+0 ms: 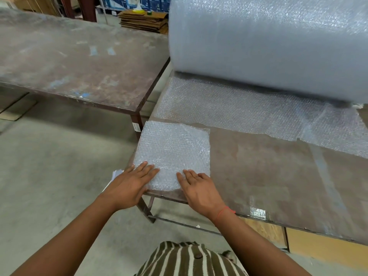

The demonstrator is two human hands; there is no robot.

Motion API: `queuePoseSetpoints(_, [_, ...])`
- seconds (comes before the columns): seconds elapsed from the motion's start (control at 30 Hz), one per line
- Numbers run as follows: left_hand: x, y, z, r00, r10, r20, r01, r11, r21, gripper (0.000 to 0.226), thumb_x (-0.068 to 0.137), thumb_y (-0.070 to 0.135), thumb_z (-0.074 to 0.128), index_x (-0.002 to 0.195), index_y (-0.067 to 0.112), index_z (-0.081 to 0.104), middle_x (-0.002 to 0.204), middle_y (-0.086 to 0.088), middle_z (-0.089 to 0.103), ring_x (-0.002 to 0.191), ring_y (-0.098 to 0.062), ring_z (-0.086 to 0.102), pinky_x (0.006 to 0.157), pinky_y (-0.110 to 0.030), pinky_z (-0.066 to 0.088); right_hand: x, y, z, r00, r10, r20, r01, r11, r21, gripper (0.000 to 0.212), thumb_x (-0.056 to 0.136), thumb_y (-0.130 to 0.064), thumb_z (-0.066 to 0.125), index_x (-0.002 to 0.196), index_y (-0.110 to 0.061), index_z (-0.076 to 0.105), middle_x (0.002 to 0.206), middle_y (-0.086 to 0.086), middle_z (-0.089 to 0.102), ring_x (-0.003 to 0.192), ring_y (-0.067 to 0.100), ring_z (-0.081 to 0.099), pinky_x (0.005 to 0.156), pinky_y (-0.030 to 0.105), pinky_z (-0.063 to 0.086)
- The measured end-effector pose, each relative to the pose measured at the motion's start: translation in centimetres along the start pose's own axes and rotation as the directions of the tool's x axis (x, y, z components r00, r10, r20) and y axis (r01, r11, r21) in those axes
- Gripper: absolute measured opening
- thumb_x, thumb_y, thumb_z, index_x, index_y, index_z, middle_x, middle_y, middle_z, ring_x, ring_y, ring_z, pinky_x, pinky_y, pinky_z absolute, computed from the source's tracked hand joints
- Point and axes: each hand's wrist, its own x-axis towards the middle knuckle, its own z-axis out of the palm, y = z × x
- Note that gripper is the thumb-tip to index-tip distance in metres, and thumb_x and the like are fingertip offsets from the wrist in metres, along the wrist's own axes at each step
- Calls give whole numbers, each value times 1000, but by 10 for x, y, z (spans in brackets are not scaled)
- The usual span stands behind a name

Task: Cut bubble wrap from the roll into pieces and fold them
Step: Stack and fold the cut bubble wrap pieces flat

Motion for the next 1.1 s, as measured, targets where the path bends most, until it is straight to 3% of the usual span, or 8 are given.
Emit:
queuePoseSetpoints(0.2, [-8, 7, 3, 1000, -7, 4, 6, 998, 65, 95, 104, 22, 62, 171, 40, -4, 175, 8, -7, 164, -15, -8, 130, -36, 1, -8, -10, 0, 999, 2, -37, -5, 995, -96, 72, 68, -20, 84, 137, -7, 70, 129, 25, 74, 114, 38, 76, 86, 43, 63])
queuePoseSetpoints(0.43, [-8, 23, -25, 994, 3, 112, -1, 1000, -18, 100, 89, -23, 48, 171, 28, 20, 178, 2, 8, 167, -21, 8, 131, -34, 19, -17, -21, -8, 987, 92, -136, -93, 996, -2, 88, 88, -67, 51, 150, -5, 54, 142, 19, 67, 127, 35, 66, 103, 50, 51])
queuePoseSetpoints(0.63, [2, 43, -77, 981, 71, -181, -73, 997, -6, 56, 82, 8, 85, 134, 23, 70, 128, 1, 75, 110, -25, 75, 81, -34, 59, 14, -33, -37, 975, 106, -194, -78, 987, 144, 102, 81, -69, 68, 157, -7, 38, 142, 10, 65, 131, 30, 61, 101, 48, 50])
queuePoseSetpoints(0.73, [18, 56, -95, 846, 155, -510, -194, 981, -23, 68, 63, -5, 90, 125, 13, 68, 109, -11, 80, 88, -32, 78, 67, -43, 65, 34, -43, -68, 943, 214, -255, -150, 956, 250, 93, 92, -57, 68, 164, -14, 28, 119, 9, 75, 101, 34, 73, 74, 41, 51])
queuePoseSetpoints(0.83, [36, 74, -112, 621, 103, -777, -164, 987, 0, 43, 87, 0, 67, 127, 13, 58, 123, -7, 73, 116, -26, 68, 99, -41, 46, 47, -25, -90, 887, 392, -245, -266, 866, 422, 72, 100, -28, 61, 164, -19, 32, 103, 15, 77, 89, 44, 73, 72, 44, 52])
queuePoseSetpoints(0.9, [44, 89, -110, 494, -115, -862, -100, 977, -188, 41, 94, 16, 74, 130, 8, 55, 135, -7, 61, 128, -27, 59, 105, -41, 38, 42, -9, -101, 732, 569, -374, -199, 704, 681, 50, 99, -21, 65, 148, -17, 56, 96, 14, 78, 85, 40, 74, 73, 46, 58])
queuePoseSetpoints(1.0, [55, 126, -95, 508, -558, -657, -127, 705, -697, 75, 90, 51, 76, 142, 10, 40, 141, -4, 42, 133, -24, 47, 111, -36, 40, 24, 22, -112, 442, 861, -252, 96, 234, 968, 19, 100, -20, 74, 120, -17, 74, 106, 3, 81, 100, 21, 78, 90, 45, 63])
queuePoseSetpoints(1.1, [73, 163, -69, 742, -668, 55, 69, -5, -998, 106, 70, 86, 76, 148, 35, 27, 154, 1, 44, 138, -22, 51, 115, -49, 46, -8, 56, -110, 282, 957, 67, 454, -195, 869, 27, 98, -4, 77, 122, -14, 72, 110, 2, 82, 108, 20, 78, 99, 44, 63])
